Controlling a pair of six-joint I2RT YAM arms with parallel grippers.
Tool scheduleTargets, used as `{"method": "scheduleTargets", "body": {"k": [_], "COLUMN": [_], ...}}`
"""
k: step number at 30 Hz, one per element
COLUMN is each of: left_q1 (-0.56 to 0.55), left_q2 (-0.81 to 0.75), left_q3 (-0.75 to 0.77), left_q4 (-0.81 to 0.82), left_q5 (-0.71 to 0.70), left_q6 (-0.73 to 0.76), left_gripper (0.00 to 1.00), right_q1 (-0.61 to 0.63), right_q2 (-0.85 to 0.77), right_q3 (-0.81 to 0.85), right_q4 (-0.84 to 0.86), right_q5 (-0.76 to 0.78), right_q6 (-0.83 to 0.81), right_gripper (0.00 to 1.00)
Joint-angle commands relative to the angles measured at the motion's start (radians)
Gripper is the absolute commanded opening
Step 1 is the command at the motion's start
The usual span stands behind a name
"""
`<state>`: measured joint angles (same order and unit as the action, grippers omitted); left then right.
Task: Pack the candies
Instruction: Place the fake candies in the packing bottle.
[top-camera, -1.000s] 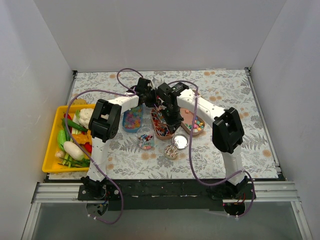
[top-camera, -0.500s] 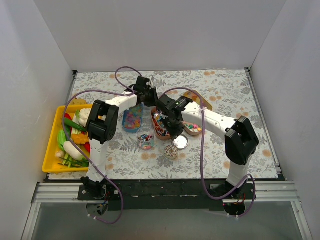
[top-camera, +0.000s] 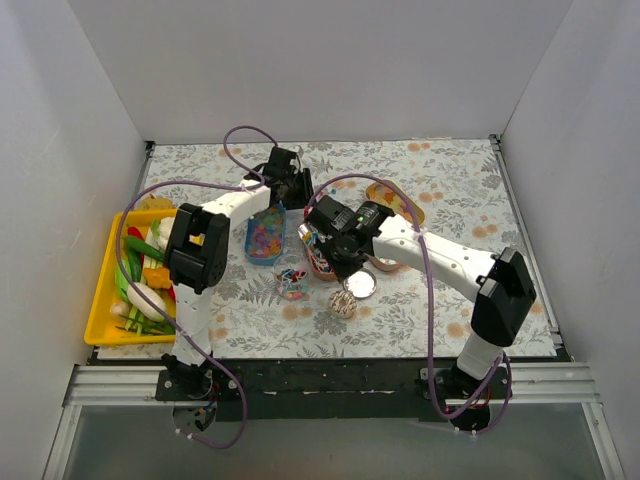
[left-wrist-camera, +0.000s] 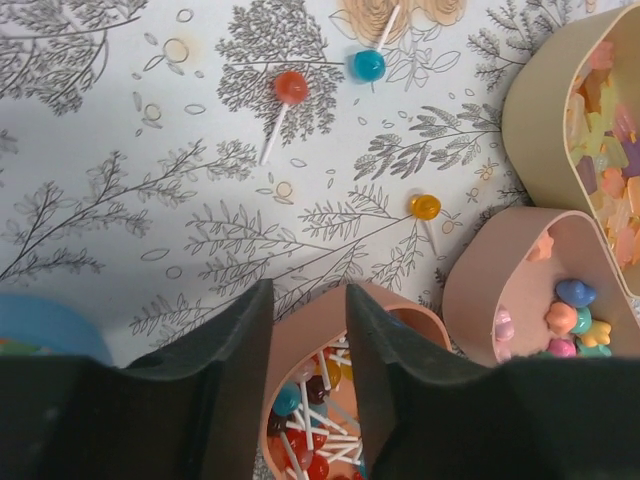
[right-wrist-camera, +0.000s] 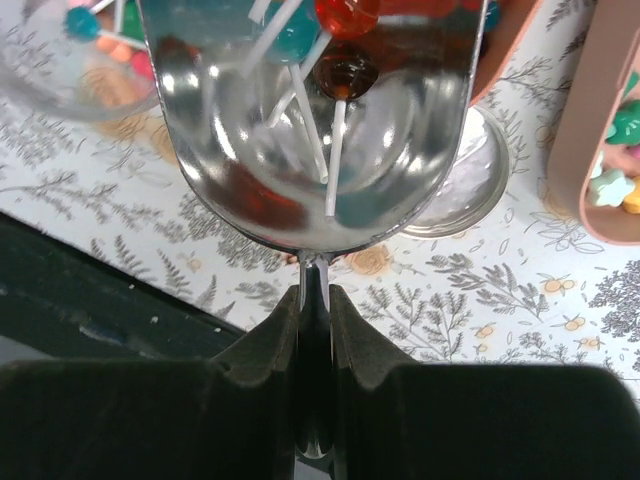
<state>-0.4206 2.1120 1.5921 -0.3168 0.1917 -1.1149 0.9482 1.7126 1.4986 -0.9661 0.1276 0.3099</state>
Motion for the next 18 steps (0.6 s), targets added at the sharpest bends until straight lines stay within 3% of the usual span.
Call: {"method": "scheduleTargets", "body": {"k": [1, 6, 10, 18], "left_q1": [0.016, 0.068, 0.111, 0.175], "left_q2": [-0.132, -0.269, -0.389, -0.61], "left_q3": [0.012, -0.067, -0.147, -0.346], "left_q4": [-0.065, -0.096, -0.119, -0.131], "left_q5": [-0.08, -0.089, -0.109, -0.146], "left_q6": [0.006, -0.028, -0.045, -0.063], "left_gripper": [0.37, 0.48, 0.55, 0.58], "right_q1": [0.061, 0.121, 0.144, 0.144], "right_q2": [-0.076, -0.07, -0.051, 0.002], "right_q3": [0.067, 0.101, 0.124, 0.147], "right_q4": [-0.068, -0.109, -0.111, -0.129], "right_q5": [-0.032, -0.121, -0.284, -0.396], "right_q6": [0.049, 0.092, 0.123, 0.138], "right_gripper": [0.01, 0.01, 0.01, 0.01]}}
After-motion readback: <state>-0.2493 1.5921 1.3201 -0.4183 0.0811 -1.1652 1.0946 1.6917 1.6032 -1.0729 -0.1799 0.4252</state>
